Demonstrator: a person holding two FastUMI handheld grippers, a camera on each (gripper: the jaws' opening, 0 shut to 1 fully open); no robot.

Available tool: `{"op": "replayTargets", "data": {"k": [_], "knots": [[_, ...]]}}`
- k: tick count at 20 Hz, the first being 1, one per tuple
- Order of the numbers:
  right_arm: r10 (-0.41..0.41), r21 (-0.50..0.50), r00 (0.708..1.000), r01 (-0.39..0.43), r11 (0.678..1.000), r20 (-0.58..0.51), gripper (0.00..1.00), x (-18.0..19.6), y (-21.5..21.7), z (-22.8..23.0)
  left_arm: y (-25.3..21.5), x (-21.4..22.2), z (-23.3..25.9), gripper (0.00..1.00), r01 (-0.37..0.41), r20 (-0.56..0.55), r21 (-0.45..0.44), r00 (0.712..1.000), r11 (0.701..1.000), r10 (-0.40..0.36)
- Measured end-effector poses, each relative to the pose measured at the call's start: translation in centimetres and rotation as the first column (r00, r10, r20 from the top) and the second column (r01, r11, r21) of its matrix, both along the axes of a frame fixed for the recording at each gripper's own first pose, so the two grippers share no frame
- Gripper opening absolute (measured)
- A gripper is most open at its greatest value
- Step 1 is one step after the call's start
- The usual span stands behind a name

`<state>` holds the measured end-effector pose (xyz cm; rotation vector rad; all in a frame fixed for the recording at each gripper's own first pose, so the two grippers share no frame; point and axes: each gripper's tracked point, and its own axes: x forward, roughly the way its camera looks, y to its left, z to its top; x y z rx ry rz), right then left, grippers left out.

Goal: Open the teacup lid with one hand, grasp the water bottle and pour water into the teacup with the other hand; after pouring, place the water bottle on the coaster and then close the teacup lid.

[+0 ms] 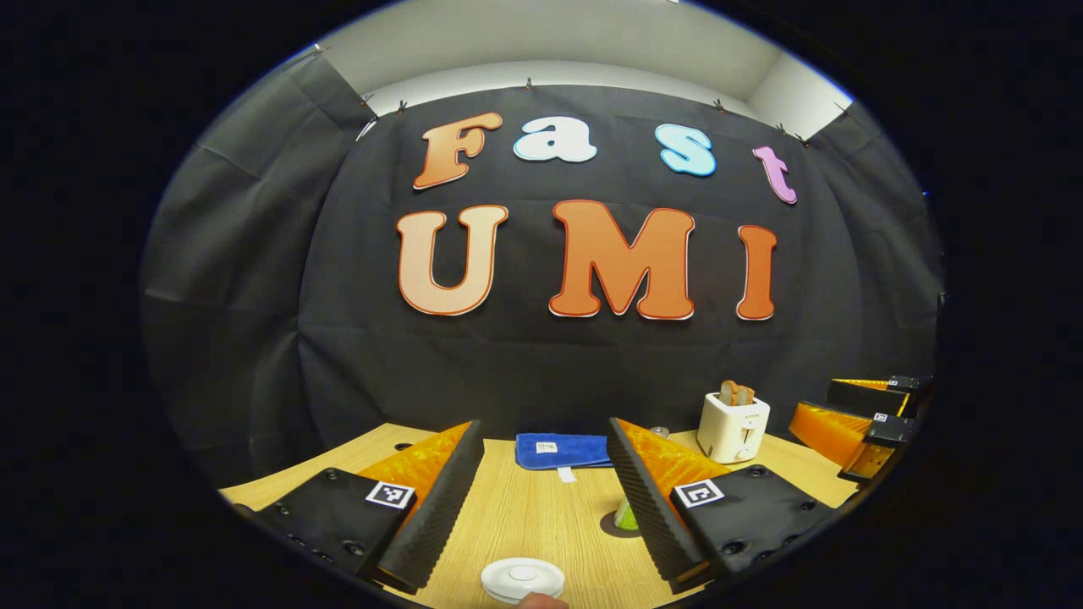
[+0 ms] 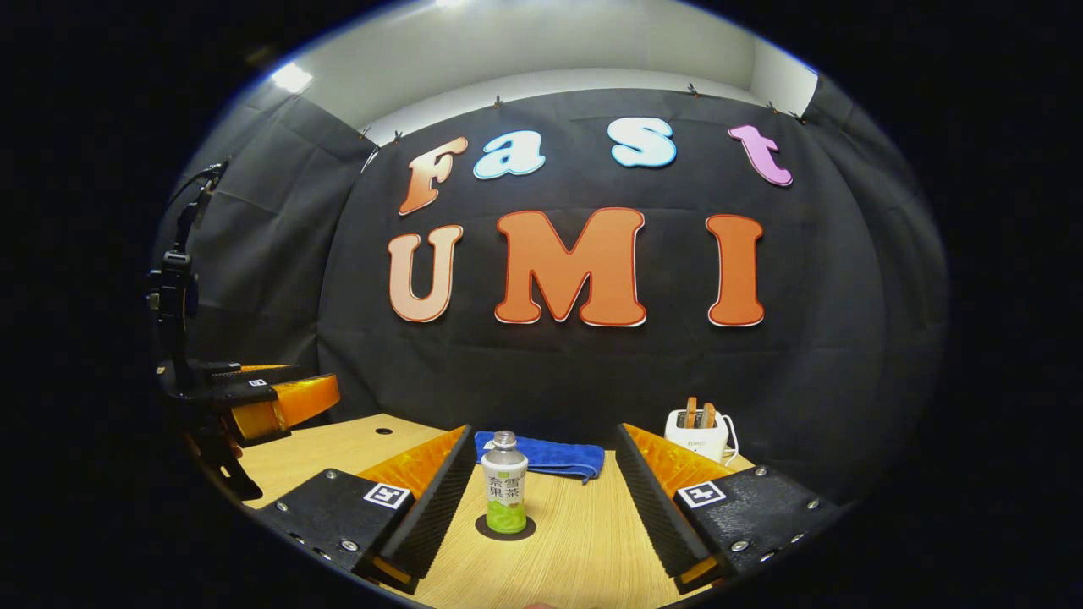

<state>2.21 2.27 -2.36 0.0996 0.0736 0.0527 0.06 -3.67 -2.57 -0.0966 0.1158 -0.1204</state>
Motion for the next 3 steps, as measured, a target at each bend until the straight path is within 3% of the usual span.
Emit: {"op": "replayTargets", "data": {"k": [3], "knots": [[-0.005, -0.009, 1.000, 0.005, 1.000, 0.001, 0.99, -0.11, -0.29, -0.24, 0.68, 0.03, -0.32, 0.94, -0.015, 0.007, 0.001, 1.000, 1.000, 0.015]]}}
